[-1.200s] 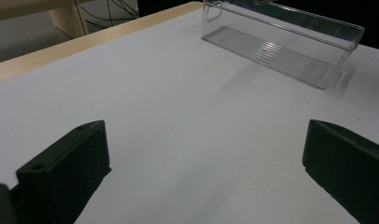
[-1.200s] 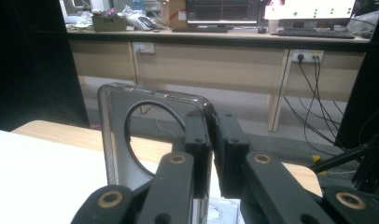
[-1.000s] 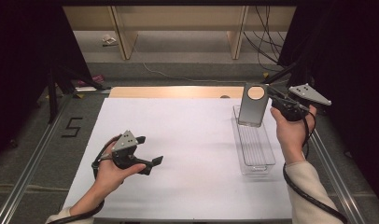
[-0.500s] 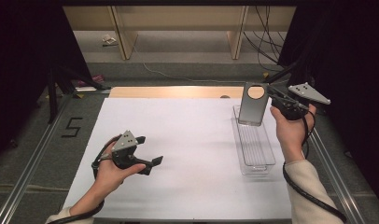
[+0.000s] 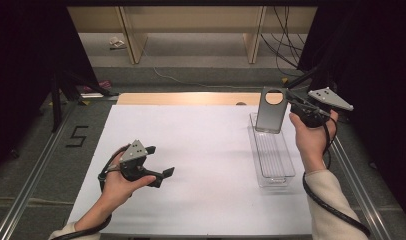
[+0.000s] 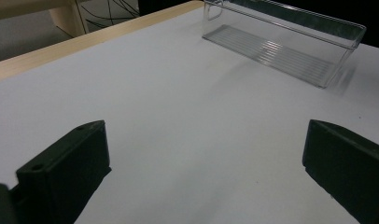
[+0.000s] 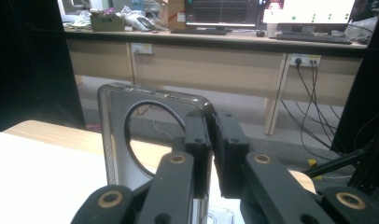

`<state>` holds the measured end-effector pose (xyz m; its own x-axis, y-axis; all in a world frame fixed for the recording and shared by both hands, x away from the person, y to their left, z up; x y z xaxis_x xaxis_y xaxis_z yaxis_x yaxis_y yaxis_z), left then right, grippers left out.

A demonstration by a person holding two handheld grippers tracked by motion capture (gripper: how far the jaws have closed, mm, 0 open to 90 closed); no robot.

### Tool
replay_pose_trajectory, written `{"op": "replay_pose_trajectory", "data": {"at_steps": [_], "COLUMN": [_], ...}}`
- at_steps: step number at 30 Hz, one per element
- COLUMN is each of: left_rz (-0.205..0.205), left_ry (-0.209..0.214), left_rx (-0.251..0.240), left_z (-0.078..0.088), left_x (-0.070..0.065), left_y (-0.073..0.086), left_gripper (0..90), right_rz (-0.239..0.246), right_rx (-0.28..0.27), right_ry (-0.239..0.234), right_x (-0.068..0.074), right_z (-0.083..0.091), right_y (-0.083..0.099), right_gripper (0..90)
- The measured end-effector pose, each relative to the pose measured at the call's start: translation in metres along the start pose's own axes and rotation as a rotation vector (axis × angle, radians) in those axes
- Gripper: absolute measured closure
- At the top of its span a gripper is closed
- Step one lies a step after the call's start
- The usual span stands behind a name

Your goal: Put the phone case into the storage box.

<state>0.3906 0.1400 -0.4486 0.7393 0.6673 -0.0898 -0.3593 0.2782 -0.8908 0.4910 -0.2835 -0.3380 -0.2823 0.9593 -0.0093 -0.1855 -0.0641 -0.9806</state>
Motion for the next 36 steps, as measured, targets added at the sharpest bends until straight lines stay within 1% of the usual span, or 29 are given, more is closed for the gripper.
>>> {"op": "replay_pose_trajectory", "data": {"at_steps": [19, 36], "left_rz": [0.002, 0.004], "left_ry": [0.0, 0.0], "left_rx": [0.0, 0.0], "left_z": [0.0006, 0.0004], "left_x": [0.0005, 0.0009], "left_y": [0.0002, 0.0007], "left_gripper": [0.1, 0.1], "right_rz": [0.027, 0.036], "right_rx": [-0.005, -0.013], "right_ry": [0.005, 0.009], "right_x": [-0.0005, -0.0014], "right_z": [-0.0042, -0.0077], "right_y": [0.0003, 0.0003], "right_gripper": [85.4, 85.4]}}
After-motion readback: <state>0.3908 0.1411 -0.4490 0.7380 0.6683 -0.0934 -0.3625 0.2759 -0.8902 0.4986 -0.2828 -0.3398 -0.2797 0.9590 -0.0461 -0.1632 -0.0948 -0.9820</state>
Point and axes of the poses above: each handheld gripper's, and its own axes: z roughly backward along the jaws, y roughly out of its underside, x roughly to its left, the point moved 5 cm from there along -z, roughly forward along the jaws
